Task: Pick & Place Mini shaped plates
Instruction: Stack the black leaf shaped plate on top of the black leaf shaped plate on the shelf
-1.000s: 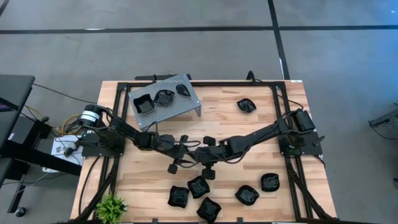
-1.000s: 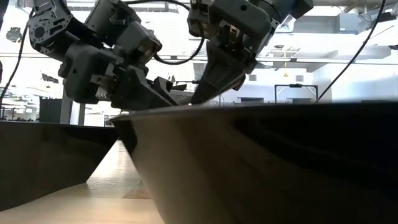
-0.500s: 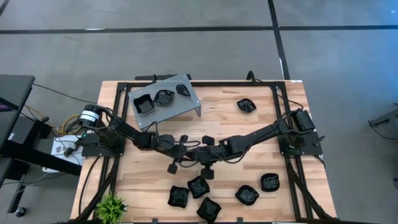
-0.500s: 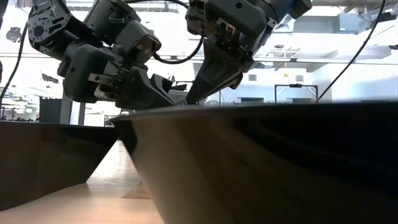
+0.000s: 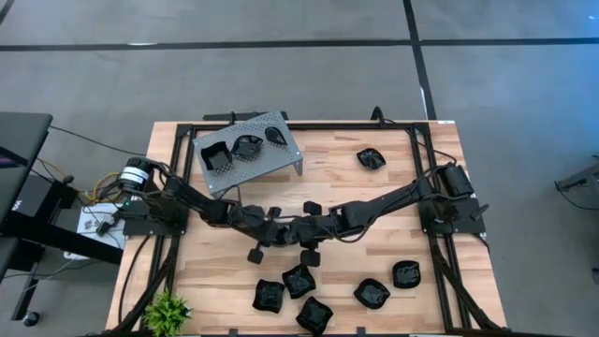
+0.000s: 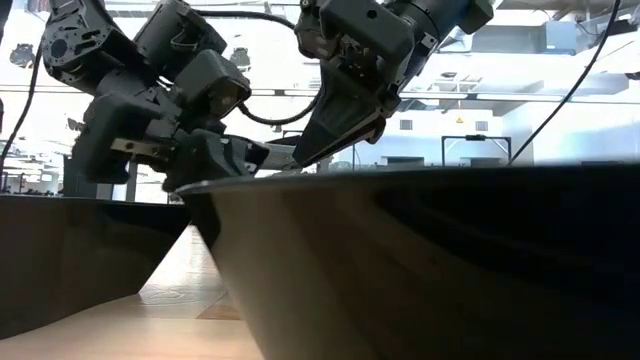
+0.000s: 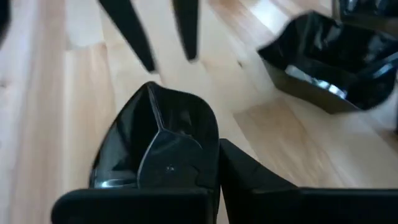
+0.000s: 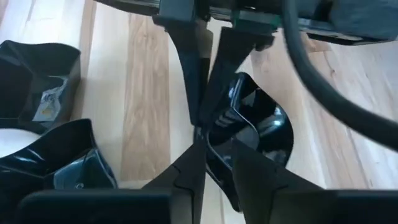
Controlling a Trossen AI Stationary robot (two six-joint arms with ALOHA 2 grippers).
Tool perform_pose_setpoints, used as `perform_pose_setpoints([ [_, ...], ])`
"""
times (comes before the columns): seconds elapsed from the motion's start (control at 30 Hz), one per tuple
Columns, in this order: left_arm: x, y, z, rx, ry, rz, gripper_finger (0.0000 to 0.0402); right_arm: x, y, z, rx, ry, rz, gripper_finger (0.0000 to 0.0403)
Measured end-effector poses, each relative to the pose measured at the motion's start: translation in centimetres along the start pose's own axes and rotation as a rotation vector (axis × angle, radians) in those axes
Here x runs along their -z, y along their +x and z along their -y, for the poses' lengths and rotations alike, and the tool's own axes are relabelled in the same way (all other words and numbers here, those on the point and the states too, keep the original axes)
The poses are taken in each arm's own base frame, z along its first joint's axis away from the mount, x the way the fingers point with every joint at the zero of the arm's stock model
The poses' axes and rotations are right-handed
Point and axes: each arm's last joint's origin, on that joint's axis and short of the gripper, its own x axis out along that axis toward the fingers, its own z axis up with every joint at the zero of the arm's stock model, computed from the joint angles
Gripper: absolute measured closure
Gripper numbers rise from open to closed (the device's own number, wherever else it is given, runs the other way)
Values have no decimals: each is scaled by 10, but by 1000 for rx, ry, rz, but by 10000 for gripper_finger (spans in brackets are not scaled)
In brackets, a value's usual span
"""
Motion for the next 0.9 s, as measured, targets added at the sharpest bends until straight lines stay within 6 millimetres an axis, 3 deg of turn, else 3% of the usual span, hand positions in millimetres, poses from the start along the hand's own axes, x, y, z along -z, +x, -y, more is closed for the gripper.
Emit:
perform_pose_setpoints([
  [0.13,-8,-4,10,27,27,22,395,0,0,-1,0,-1,-1,322],
  [0.27,-22,-24,19,56,45,6,393,1,0,1,35,-2,-1,321],
  [0.43,-30,-71,30,36,62,-151,394,4,0,4,110,-9,-17,321],
  [0.53,-38,-102,33,-29,85,-150,393,4,0,6,151,-11,-15,321],
  [0.7,-54,-150,26,-237,221,-28,394,3,0,9,172,-5,-8,321],
  [0.9,-66,-193,-4,-684,318,-27,395,1,1,14,180,6,-5,321],
])
